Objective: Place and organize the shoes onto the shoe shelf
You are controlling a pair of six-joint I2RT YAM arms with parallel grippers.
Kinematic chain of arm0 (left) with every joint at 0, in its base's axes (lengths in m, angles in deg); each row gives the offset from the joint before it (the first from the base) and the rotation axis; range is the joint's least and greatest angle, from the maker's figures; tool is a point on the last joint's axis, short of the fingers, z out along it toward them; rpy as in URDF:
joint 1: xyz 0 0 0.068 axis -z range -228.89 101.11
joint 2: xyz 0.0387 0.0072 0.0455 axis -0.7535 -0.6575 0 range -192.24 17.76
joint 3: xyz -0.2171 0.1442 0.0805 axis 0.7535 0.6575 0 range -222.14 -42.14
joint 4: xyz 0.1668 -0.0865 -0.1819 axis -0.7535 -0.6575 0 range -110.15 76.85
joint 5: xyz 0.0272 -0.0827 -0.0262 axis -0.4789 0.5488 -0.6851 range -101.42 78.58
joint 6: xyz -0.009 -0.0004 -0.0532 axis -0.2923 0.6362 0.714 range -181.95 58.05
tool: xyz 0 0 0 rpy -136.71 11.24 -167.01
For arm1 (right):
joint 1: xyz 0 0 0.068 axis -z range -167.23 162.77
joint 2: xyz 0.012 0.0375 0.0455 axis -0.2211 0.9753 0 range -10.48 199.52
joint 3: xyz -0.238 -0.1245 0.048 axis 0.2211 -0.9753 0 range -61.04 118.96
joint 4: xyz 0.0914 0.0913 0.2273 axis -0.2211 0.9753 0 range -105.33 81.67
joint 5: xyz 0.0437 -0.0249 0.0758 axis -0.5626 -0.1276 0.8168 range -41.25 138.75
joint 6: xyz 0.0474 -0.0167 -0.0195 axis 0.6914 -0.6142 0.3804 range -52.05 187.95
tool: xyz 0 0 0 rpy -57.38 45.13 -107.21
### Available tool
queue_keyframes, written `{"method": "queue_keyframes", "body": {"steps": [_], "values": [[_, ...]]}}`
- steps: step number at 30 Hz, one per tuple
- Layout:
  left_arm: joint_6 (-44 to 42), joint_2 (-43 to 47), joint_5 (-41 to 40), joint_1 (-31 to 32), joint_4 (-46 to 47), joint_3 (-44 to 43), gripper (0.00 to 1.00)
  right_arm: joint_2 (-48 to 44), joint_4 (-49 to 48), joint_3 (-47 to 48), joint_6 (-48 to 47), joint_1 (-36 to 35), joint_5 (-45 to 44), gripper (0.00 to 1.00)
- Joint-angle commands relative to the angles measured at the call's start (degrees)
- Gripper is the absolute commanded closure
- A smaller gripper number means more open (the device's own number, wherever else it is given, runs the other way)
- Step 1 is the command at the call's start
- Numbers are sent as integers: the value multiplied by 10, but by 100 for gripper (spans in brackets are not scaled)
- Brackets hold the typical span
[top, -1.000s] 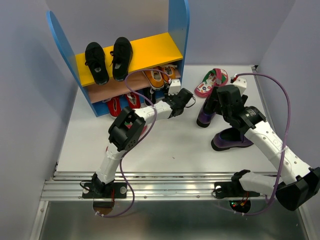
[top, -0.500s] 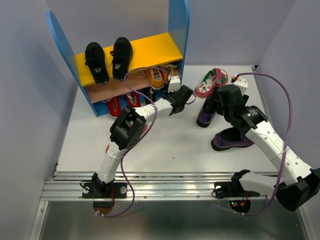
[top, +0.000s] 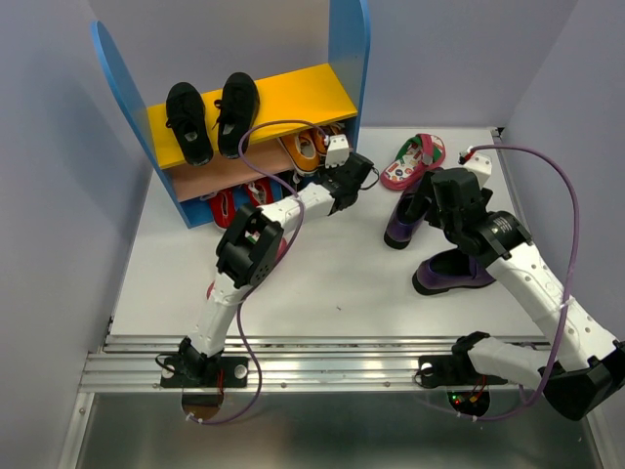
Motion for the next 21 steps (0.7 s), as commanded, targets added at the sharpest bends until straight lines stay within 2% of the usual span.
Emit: {"method": "queue_keyframes", "body": {"steps": [1,3,5,8,14,17,21], "values": [[-10,-2,-4,-18,28,-43,87,-10,4,24,8,2,-8,0],[-6,3,3,-18,25,-35,73,-12,4,23,10,2,-7,0],[-5,9,7,-18,27,-21,64,-13,4,21,12,2,-5,0],[-3,21,14,-17,27,-2,59,-15,4,20,12,2,-3,0],[-11,50,14,-3,26,31,57,-19,3,17,15,2,-2,0],[-16,71,12,8,24,53,48,-24,1,11,16,2,-1,0],[-15,104,8,22,25,83,45,-27,-4,1,21,2,2,0]]}}
